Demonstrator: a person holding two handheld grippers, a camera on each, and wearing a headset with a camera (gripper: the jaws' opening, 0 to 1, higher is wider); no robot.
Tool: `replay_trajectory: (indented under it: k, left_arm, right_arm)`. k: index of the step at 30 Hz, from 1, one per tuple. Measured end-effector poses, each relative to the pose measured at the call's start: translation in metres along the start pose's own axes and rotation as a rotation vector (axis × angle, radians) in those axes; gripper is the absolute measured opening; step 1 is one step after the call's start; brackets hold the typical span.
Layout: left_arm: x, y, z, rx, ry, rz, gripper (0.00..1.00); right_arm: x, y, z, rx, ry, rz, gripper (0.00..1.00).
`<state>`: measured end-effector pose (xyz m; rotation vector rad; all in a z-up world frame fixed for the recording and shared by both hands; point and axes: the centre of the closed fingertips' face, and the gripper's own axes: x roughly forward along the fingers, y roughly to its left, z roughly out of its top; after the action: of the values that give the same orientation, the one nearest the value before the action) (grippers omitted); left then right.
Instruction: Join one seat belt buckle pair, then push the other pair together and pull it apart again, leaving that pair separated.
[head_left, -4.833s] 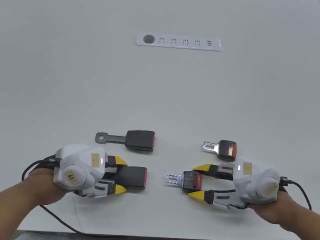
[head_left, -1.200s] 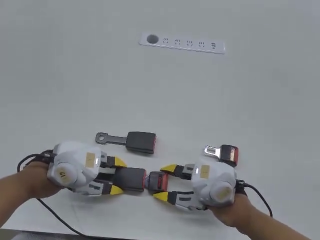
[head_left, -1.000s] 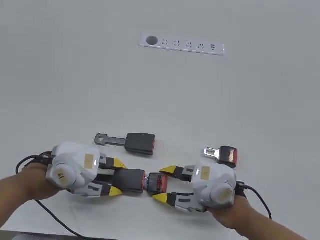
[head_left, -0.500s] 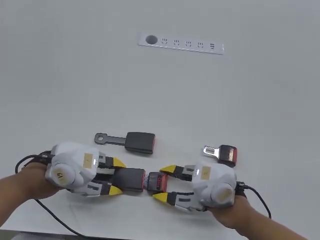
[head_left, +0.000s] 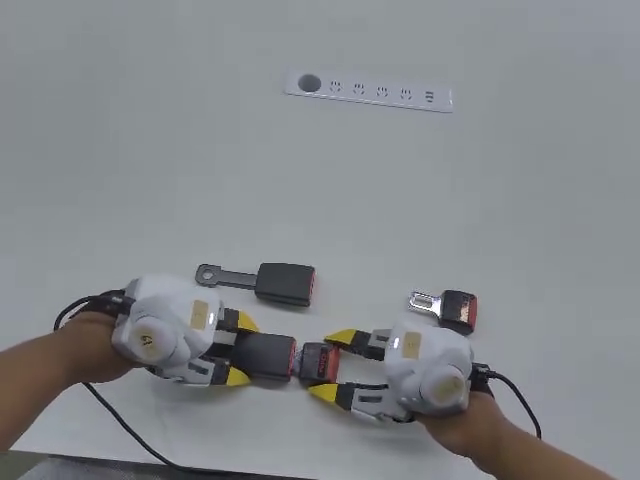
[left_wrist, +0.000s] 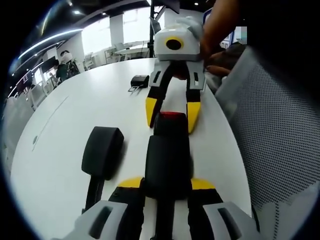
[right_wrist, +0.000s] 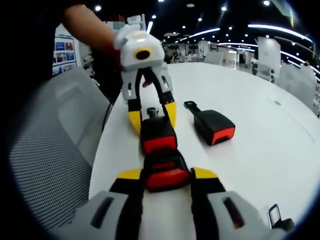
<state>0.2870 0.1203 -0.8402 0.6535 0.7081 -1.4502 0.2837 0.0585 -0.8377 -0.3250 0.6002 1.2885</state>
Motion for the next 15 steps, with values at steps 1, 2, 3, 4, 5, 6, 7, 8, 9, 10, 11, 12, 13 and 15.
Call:
replay_trajectory:
  k: [1,2,3,4,5,6,7,8,9,10,11,12,13,15]
  left_arm:
    - [0.000,-0.002,0.000,0.013,0.019,0.001,0.35]
    - [0.001,-0.001,0.001,0.012,0.021,0.008,0.36]
    - [-0.001,-0.002,-0.001,-0.006,0.049,0.015,0.37]
    - [-0.003,-0.003,-0.002,-0.009,0.059,0.015,0.38]
    - [-0.005,-0.005,-0.003,-0.011,0.062,0.017,0.41]
    - [-0.009,-0.006,0.000,-0.022,0.056,0.020,0.45]
    - [-0.011,-0.008,0.003,-0.040,0.042,0.021,0.49]
    - [-0.015,-0.009,0.009,-0.055,0.011,0.026,0.56]
    - [-0.016,-0.010,0.012,-0.060,0.000,0.030,0.61]
    - [-0.020,-0.011,0.016,-0.075,-0.023,0.030,0.66]
    - [-0.023,-0.010,0.019,-0.073,-0.034,0.039,0.72]
    - [-0.026,-0.009,0.020,-0.070,-0.033,0.047,0.74]
    - [-0.028,-0.007,0.020,-0.078,-0.023,0.061,0.75]
    - [-0.032,-0.005,0.022,-0.089,-0.025,0.068,0.75]
  right_arm:
    - [0.000,0.000,0.000,0.011,0.002,-0.004,0.43]
    - [-0.002,-0.001,0.002,0.039,-0.005,-0.009,0.52]
    - [-0.003,-0.001,0.006,0.051,-0.032,-0.014,0.60]
    - [-0.007,-0.003,0.011,0.071,-0.059,-0.031,0.66]
    - [-0.011,-0.003,0.011,0.070,-0.057,-0.032,0.68]
    - [-0.014,-0.004,0.012,0.069,-0.060,-0.037,0.67]
    - [-0.019,-0.005,0.014,0.061,-0.075,-0.053,0.68]
    - [-0.023,-0.006,0.015,0.062,-0.083,-0.063,0.70]
    - [-0.026,-0.007,0.015,0.062,-0.085,-0.069,0.73]
    - [-0.029,-0.009,0.014,0.059,-0.082,-0.077,0.76]
    - [-0.035,-0.011,0.011,0.043,-0.073,-0.088,0.76]
    - [-0.038,-0.013,0.010,0.037,-0.066,-0.093,0.75]
    - [-0.044,-0.016,0.008,0.046,-0.067,-0.101,0.75]
    - [-0.055,-0.024,0.007,0.053,-0.080,-0.121,0.76]
